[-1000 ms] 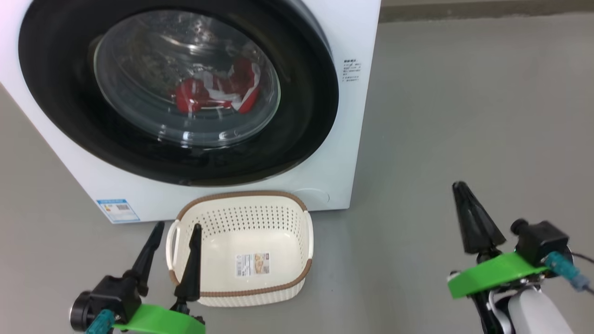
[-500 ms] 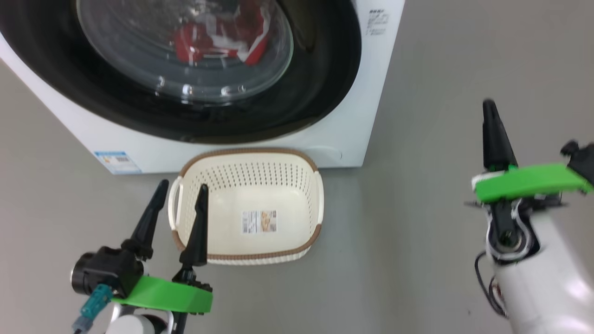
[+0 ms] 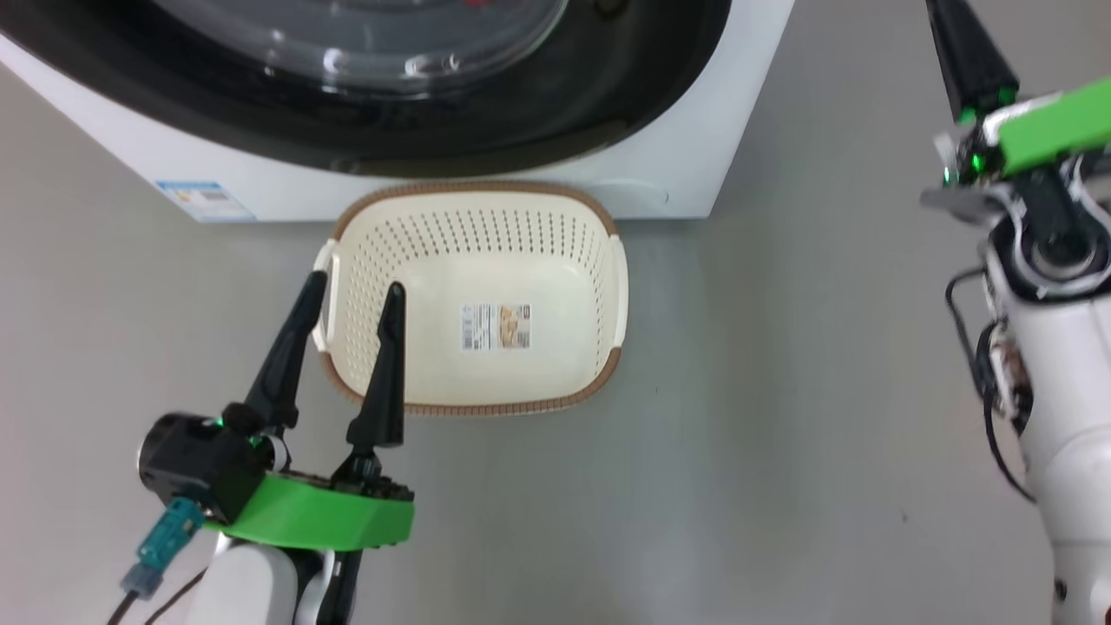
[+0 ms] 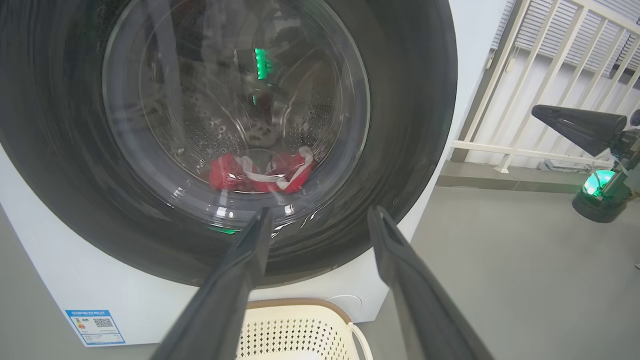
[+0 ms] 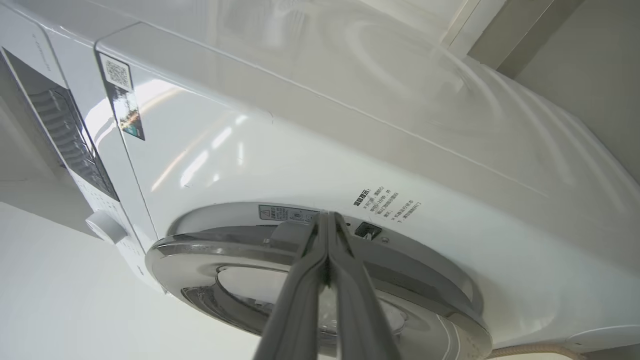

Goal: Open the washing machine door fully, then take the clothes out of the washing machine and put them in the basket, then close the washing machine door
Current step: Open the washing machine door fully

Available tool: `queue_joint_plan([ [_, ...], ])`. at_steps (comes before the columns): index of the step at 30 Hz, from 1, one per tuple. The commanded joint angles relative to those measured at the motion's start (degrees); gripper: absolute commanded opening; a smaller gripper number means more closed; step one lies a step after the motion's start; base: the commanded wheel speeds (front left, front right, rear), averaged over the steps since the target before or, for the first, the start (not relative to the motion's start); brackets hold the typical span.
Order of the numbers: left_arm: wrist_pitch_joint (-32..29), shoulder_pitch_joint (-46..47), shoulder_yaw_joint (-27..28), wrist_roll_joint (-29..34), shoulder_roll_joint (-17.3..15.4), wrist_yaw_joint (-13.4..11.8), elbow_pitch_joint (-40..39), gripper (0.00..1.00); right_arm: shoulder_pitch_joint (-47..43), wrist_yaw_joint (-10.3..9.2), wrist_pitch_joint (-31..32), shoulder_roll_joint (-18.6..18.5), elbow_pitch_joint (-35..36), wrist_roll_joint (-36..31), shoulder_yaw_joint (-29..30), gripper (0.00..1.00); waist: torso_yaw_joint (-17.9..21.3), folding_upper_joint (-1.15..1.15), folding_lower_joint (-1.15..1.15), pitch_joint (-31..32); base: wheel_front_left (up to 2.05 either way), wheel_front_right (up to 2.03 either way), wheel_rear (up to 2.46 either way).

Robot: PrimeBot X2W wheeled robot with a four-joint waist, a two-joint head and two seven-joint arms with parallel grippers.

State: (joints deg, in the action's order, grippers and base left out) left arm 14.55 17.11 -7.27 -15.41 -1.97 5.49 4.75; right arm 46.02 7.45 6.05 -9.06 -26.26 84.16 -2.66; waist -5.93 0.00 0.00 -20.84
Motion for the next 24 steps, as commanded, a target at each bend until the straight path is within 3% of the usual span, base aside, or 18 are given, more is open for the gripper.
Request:
queue_joint_plan([
  [1,0.4,1.7,1.4,-0.5,-0.9,-0.5,-2.1,1.00,2.4,0.03,1.6,0.1,1.2,1.6,-0.9,0.00,-0.8,0.00,0.00,-3.1,0.00,0.00,0.00],
  [11,0.4,4.5,-0.8,-1.1,-0.9,-1.0,-4.0,1.00,15.9,0.03,15.9,-0.8,-7.1,6.1,-4.6,0.00,-2.2,0.00,0.00,-8.6,0.00,0.00,0.00],
  [24,0.4,6.6,-3.5,-1.8,-0.9,-1.5,-4.6,1.00,24.8,0.03,20.7,-1.8,-11.3,4.2,-7.8,0.00,-4.6,0.00,0.00,-12.5,0.00,0.00,0.00],
])
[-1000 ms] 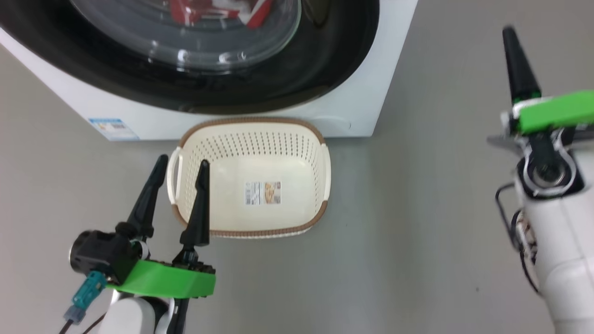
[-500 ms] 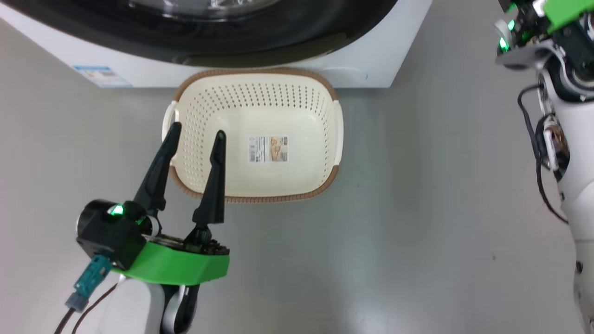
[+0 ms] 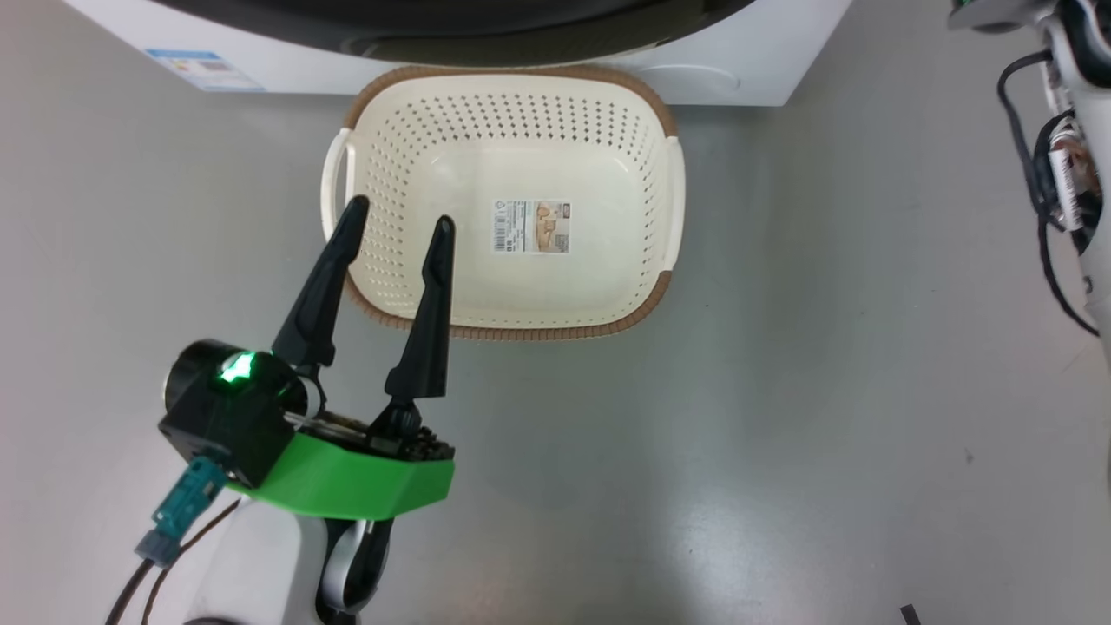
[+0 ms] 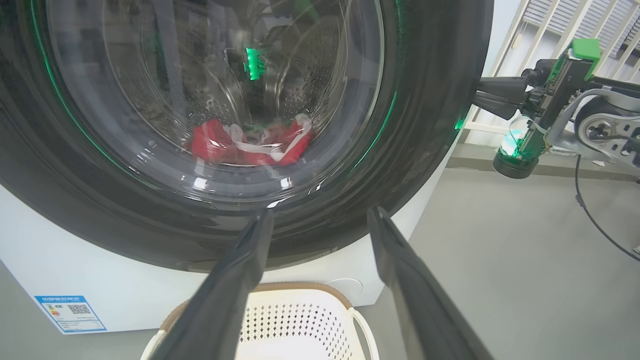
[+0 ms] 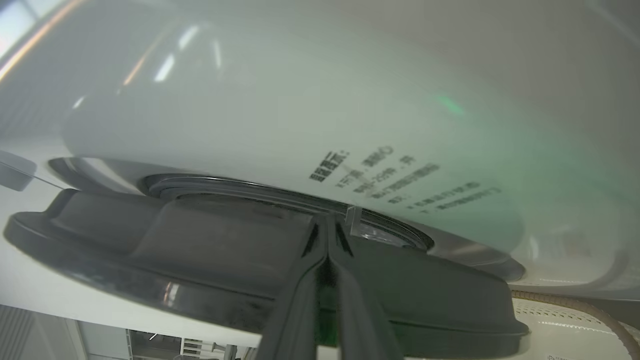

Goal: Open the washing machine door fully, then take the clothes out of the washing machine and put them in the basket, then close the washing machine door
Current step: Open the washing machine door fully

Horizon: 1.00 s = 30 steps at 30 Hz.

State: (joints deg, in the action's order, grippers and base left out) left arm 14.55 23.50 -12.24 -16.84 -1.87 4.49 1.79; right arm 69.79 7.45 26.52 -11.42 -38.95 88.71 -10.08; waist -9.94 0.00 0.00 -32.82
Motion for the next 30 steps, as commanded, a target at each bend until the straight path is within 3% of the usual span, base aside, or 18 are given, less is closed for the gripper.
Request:
queue_joint_plan([
  [1,0.4,0.3,1.4,-0.4,-1.0,-0.6,-1.7,1.00,1.3,0.03,0.6,0.5,1.3,-0.3,-0.4,0.00,-0.7,0.00,0.00,-0.6,0.00,0.00,0.00],
  [11,0.4,0.2,1.5,-0.1,-1.0,-0.8,-0.9,1.00,1.7,0.03,4.6,-0.3,0.9,-0.2,-2.1,0.00,-0.8,0.00,0.00,0.3,0.00,0.00,0.00],
  [30,0.4,-0.7,3.4,1.0,-1.0,0.0,1.1,1.00,-6.7,0.03,11.6,-0.1,6.6,-0.3,-8.2,0.00,1.3,0.00,0.00,5.9,0.00,0.00,0.00],
])
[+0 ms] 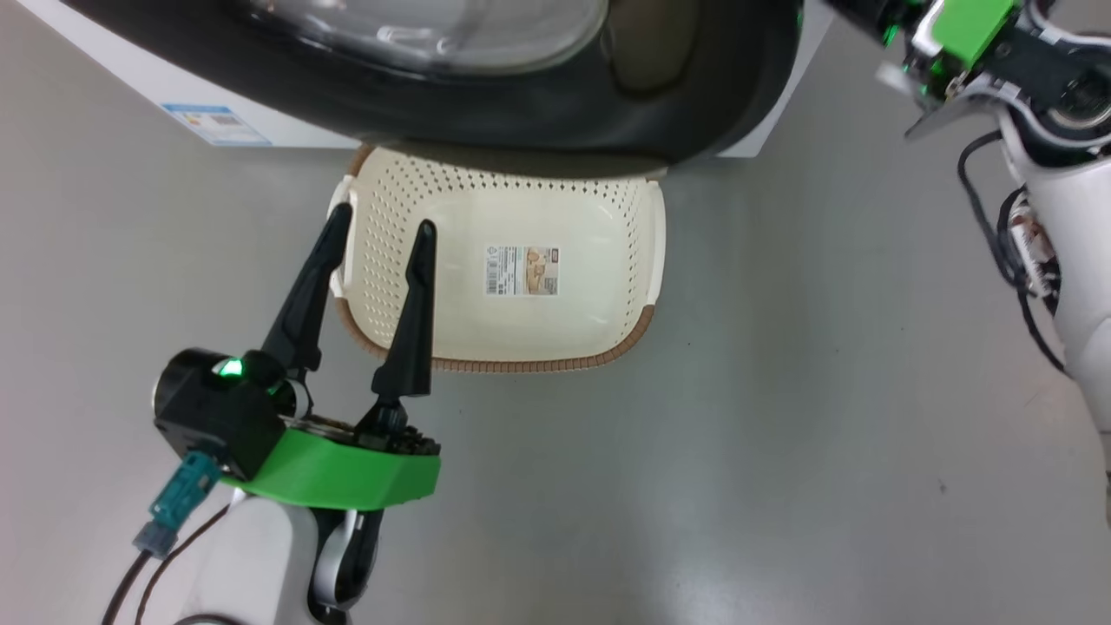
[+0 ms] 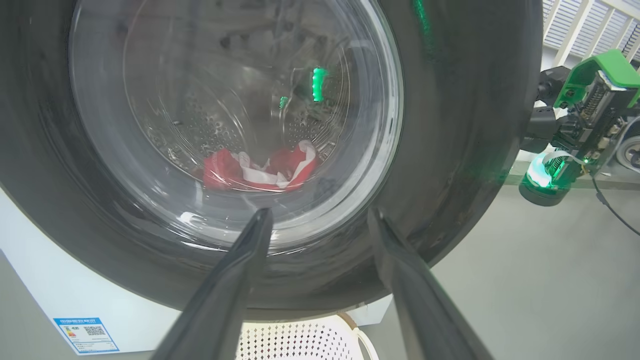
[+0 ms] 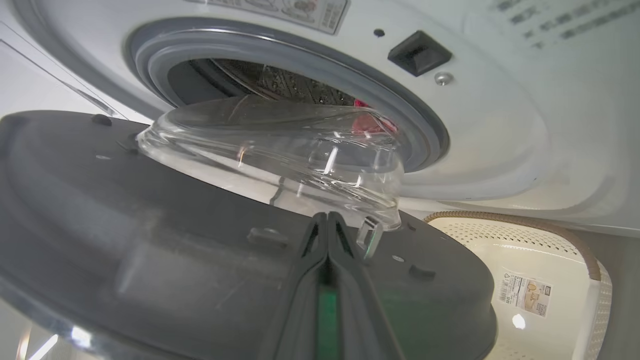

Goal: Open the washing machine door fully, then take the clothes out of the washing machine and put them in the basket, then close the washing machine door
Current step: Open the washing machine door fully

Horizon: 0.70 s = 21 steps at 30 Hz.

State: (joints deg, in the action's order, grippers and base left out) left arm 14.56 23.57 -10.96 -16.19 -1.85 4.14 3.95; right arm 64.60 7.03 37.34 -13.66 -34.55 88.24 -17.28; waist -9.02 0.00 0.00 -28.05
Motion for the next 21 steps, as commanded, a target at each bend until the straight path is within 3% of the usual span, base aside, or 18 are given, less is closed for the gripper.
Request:
queue_joint_plan([
  [1,0.4,-0.9,2.3,0.4,-1.0,0.4,-0.9,1.00,-2.0,0.46,1.2,2.3,2.4,0.3,-1.4,0.00,0.5,0.00,0.00,1.5,0.00,0.00,0.00],
  [10,0.4,-1.8,2.8,0.3,-1.0,0.5,-0.3,1.00,-4.7,0.46,2.0,3.1,2.9,0.7,-2.6,0.00,1.3,0.00,0.00,3.4,0.00,0.00,0.00],
  [13,0.4,-1.8,2.9,0.4,-1.0,0.5,-0.3,1.00,-4.9,0.46,-0.4,3.4,2.6,0.1,-2.1,0.00,1.6,0.00,0.00,3.4,0.00,0.00,0.00],
  [15,0.4,-1.9,3.0,0.4,-1.0,0.5,-0.3,1.00,-5.1,0.46,-3.2,3.7,2.4,-0.8,-1.6,0.45,1.8,0.00,0.00,3.4,0.00,0.00,0.00],
  [16,0.4,-1.9,3.0,0.3,-1.0,0.5,-0.3,1.00,-5.3,0.46,-5.0,3.8,2.3,-1.2,-1.2,0.98,2.0,0.00,0.00,3.4,0.00,0.00,0.00],
  [21,0.4,-1.9,3.3,0.2,-1.0,0.3,0.0,1.00,-6.4,0.46,-13.0,3.7,2.7,-3.6,0.1,1.00,2.6,0.00,0.00,3.4,0.00,0.00,0.00],
])
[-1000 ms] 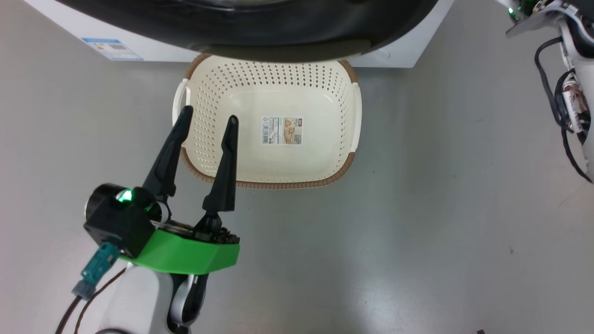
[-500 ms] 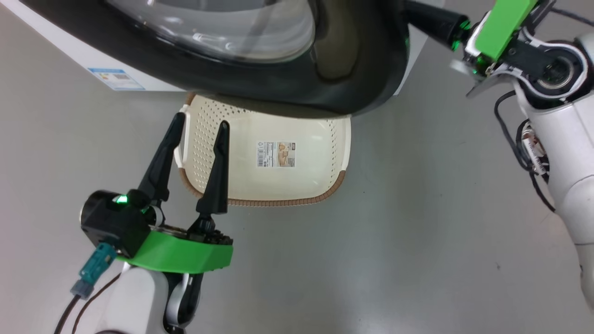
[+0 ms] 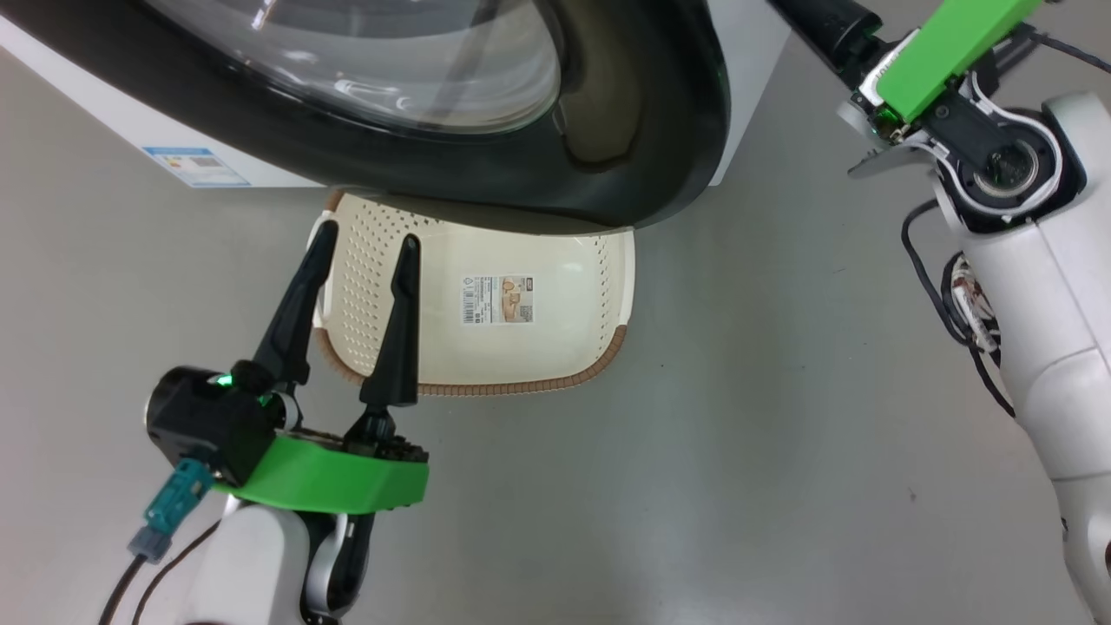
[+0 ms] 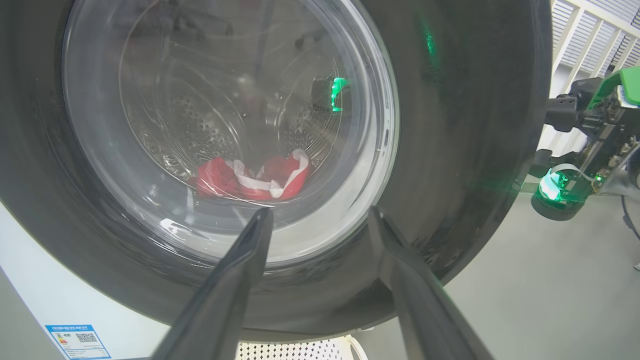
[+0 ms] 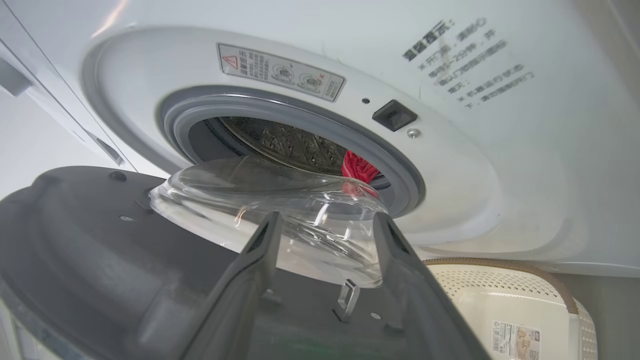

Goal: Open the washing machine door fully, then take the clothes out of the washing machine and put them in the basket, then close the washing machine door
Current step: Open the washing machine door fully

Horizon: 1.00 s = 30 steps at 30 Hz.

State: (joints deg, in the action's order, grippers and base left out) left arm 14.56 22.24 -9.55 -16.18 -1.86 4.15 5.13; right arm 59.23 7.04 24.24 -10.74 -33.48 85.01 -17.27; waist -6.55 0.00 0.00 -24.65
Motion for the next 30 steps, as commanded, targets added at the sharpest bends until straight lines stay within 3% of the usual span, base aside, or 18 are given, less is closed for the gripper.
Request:
queue_joint_plan([
  [1,0.4,-0.6,2.0,0.2,-1.0,0.3,-1.1,1.00,-1.5,0.45,-2.2,0.4,1.9,-1.5,0.1,1.00,0.4,0.00,0.00,0.2,0.00,0.00,0.00],
  [5,0.4,-0.7,2.5,-0.4,-1.0,0.6,-0.9,1.00,-4.7,0.45,-11.6,-1.8,4.1,-6.7,-2.0,1.00,1.1,0.00,0.00,0.8,0.00,0.00,0.00],
  [13,0.4,-1.5,4.2,0.8,-1.0,1.1,0.9,1.00,-12.5,0.45,-33.8,-8.4,4.4,-20.5,-12.1,1.00,2.8,0.00,0.00,2.9,0.00,0.00,0.00],
  [17,0.4,-2.4,4.4,0.6,-1.0,1.6,0.9,1.00,-16.1,0.45,-38.9,-9.6,1.7,-27.1,-14.8,1.00,3.6,0.00,0.00,4.4,0.00,0.00,0.00],
  [21,0.4,-3.4,4.8,1.1,-1.0,1.9,0.7,1.00,-19.7,0.45,-39.2,-8.6,3.7,-37.8,-7.5,1.00,4.5,0.00,0.00,5.1,0.00,0.00,0.00],
  [30,0.4,-4.4,5.2,1.7,-1.0,2.3,1.0,1.00,-32.3,0.45,-39.2,-1.5,15.5,-59.8,6.3,1.00,5.2,0.00,0.00,6.8,0.00,0.00,0.00],
])
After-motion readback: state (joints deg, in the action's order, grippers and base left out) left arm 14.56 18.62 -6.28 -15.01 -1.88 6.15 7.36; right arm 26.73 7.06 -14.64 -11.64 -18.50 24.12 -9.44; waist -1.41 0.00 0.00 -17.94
